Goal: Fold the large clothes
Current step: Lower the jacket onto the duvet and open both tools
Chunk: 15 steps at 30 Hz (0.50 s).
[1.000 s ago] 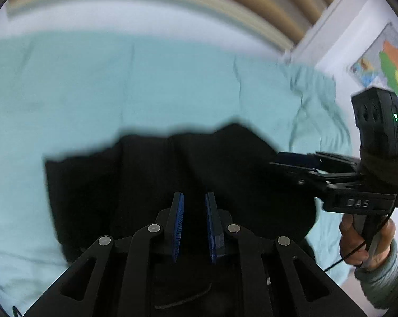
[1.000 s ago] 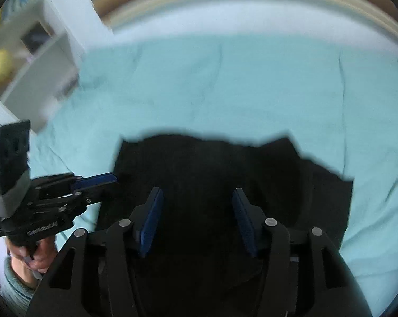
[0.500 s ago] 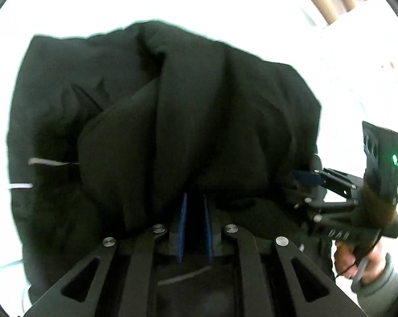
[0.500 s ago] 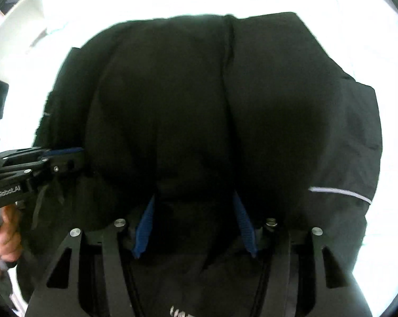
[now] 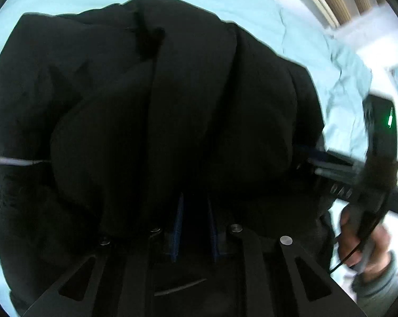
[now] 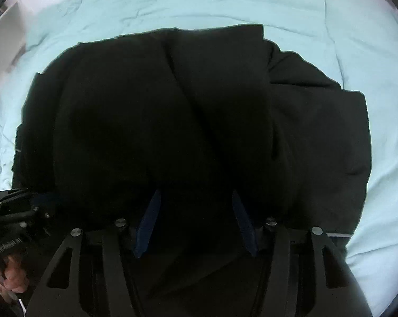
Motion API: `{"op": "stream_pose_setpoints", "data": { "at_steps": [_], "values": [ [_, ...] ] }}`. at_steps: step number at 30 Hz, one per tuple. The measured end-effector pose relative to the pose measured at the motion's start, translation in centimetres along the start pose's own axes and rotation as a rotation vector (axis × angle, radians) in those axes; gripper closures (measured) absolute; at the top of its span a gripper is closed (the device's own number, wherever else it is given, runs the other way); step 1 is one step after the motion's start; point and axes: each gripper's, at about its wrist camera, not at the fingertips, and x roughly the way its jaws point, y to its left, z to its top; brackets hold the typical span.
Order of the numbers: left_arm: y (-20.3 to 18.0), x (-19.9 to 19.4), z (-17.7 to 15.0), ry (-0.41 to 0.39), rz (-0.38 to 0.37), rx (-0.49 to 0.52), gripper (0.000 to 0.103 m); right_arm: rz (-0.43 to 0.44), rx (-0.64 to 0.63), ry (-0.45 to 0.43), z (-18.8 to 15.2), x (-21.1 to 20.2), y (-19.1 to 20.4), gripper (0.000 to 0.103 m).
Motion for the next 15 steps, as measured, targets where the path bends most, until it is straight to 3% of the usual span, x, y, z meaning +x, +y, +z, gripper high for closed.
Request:
{"op": "stream_pose_setpoints", "data": {
  "at_steps": [2,6,15],
  "values": [
    [-0.5,-1.5,-0.6,-0.034,0.002,0.022,0.084,-0.014,-0.021,-0.011,-0.3,-1.3,0.6,0.046],
    [-2.2,-5.1,-2.9,-0.072,0.000,0.058,0.084,0.065,0.019,-0.030,-1.9,-3.8,0.6,0.046],
    [-0.7,-16.1,-12.0,-0.184,0.068,0.033,0.084,0.065,0.098,-0.112,-11.1,-13.4,-2.4,0.042]
  ]
}}
